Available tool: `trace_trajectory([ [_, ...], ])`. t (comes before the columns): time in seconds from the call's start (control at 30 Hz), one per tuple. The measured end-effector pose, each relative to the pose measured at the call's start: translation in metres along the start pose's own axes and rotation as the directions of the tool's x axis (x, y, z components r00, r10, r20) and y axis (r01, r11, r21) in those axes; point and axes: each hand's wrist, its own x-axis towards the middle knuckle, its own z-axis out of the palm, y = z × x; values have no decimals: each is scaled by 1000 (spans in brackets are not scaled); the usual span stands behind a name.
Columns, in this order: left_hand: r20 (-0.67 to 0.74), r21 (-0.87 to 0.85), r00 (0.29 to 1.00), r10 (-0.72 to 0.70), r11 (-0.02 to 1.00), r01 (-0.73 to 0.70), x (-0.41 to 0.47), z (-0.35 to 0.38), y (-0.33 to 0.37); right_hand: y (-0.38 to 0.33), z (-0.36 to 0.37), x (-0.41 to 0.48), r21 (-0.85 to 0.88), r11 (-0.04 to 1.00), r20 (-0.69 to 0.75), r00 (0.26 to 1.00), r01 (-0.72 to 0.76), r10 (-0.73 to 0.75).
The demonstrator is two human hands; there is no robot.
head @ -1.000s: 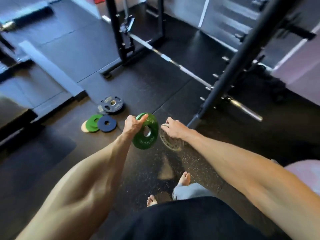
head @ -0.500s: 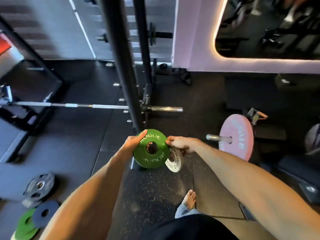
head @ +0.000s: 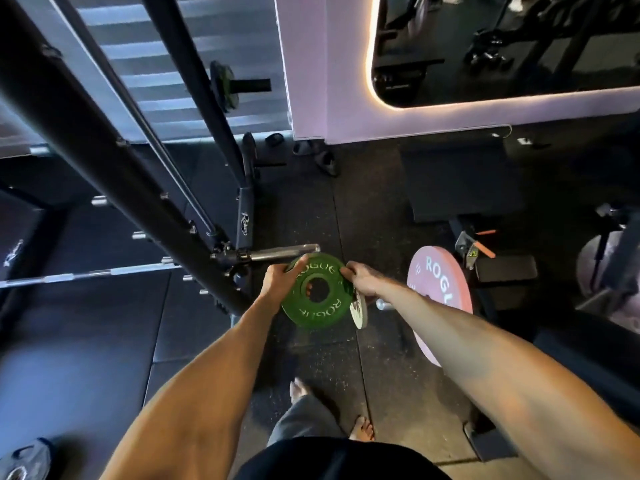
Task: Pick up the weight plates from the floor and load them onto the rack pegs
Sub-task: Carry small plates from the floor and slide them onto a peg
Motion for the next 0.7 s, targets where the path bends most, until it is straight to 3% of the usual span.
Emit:
trace_trajectory([
  [0.23,57,265,985,163,949,-172,123,12,55,-13,-61,102,-37,999,-130,992,1,-5],
  [0.43,157,438,960,233,854,-279,234,11,122,-39,-128,196,-59,997,-144,989,-52,43],
  [0.7,190,456,946,262,830,-321,348,18,184,-77,-197,278,-110,989,-257,964,-96,65],
])
